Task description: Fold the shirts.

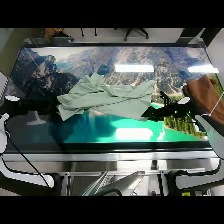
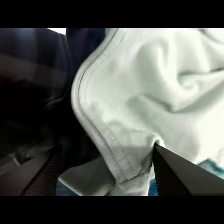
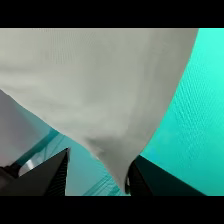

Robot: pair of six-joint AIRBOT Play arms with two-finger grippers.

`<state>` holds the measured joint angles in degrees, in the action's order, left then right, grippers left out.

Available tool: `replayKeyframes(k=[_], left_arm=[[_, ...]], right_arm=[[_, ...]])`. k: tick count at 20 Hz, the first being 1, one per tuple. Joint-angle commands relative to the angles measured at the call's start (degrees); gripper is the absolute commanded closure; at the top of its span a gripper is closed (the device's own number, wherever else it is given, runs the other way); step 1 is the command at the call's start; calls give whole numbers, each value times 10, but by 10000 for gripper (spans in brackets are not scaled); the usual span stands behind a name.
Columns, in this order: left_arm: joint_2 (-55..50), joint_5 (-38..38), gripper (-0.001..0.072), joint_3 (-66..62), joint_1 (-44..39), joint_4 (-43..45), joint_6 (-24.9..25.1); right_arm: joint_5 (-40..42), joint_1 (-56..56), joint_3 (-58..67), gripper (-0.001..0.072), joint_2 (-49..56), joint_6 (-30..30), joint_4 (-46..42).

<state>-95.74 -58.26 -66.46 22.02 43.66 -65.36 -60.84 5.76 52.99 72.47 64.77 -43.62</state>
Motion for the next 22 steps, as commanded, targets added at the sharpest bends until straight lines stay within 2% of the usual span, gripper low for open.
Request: replayKeyframes(k=[1,2,3,4,5,6,7,8,9,12,15,19,22], left_arm=[[0,52,120,7,-5,-34,15],[0,51,121,7,-5,-33,15],[0,49,162,7,-5,-33,15],[0,45,433,7,-5,-33,15],[0,37,496,7,-5,-33,18],[0,19,495,6,-4,-33,23],[0,-11,429,-1,0,-29,37],[0,-43,235,-10,9,-29,40],[0,-63,200,-16,17,-32,40],[0,-81,199,-7,39,-33,38],[0,-35,200,13,55,-38,33],[-28,-16,200,7,41,-108,45],[-60,-20,200,-23,21,-124,44]], right_arm=[[4,-2,0,239,1,0,-23],[4,-2,0,239,1,0,-22],[5,-2,0,239,1,0,-22],[5,-2,0,239,1,0,-22],[5,-2,0,239,1,0,-22],[4,-2,0,239,1,0,-22],[4,-2,0,239,1,0,-22],[4,-2,0,239,1,0,-23],[4,-1,0,239,1,0,-23],[4,-2,0,239,1,0,-23],[4,-1,0,239,1,0,-23],[5,-1,0,239,1,0,-22],[3,-2,0,239,2,0,-22]])
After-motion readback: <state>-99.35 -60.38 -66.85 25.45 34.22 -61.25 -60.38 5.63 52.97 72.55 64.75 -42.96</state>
